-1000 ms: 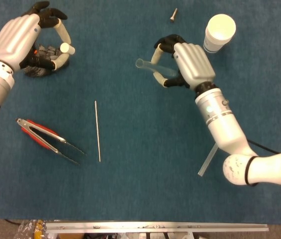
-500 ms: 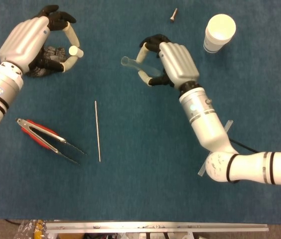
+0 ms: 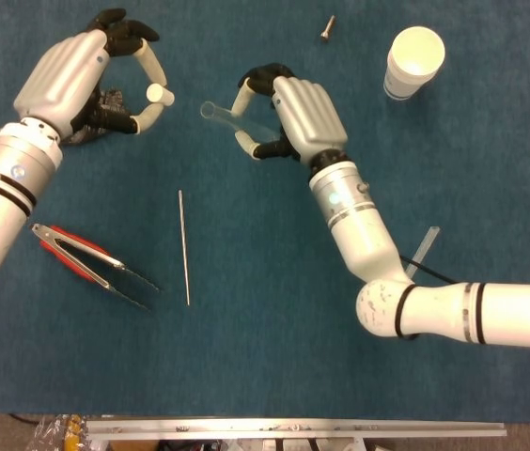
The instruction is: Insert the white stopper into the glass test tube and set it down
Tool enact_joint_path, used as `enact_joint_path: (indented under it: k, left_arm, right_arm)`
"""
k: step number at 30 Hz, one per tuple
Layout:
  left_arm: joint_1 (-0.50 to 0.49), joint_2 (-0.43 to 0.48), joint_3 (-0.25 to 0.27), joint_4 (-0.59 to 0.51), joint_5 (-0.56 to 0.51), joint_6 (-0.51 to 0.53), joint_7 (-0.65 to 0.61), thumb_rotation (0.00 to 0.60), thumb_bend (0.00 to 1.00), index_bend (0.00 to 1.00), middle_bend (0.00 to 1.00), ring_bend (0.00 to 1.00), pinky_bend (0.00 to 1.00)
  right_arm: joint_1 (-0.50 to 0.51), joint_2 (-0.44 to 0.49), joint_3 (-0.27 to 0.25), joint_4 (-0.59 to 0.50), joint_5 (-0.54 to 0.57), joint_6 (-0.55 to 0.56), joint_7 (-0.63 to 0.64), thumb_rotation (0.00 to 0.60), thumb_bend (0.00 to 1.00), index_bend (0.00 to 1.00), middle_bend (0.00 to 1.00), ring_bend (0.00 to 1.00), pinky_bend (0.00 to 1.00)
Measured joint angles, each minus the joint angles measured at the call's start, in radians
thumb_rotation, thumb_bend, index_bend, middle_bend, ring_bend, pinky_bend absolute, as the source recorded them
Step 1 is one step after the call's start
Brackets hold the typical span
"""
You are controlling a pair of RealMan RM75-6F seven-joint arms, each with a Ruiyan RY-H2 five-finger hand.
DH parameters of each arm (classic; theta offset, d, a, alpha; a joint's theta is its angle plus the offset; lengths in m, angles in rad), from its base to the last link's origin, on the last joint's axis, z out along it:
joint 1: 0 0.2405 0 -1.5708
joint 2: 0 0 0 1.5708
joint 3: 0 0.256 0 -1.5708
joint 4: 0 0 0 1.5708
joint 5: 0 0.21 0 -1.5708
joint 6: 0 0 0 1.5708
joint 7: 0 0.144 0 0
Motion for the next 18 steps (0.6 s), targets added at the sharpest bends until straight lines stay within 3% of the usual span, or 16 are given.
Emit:
enact_joint_path:
  k: [18]
  left_arm:
    - [-0.002, -0.059, 0.01, 0.021, 0.001, 0.031, 0.008, 0.6, 0.32, 0.55, 0.2, 0.02, 0.05]
  right_arm:
    - [0.051, -0.074, 0.052, 0.083, 0.021, -0.021, 0.005, 0.6, 0.39, 0.66, 0.33, 0.18, 0.37]
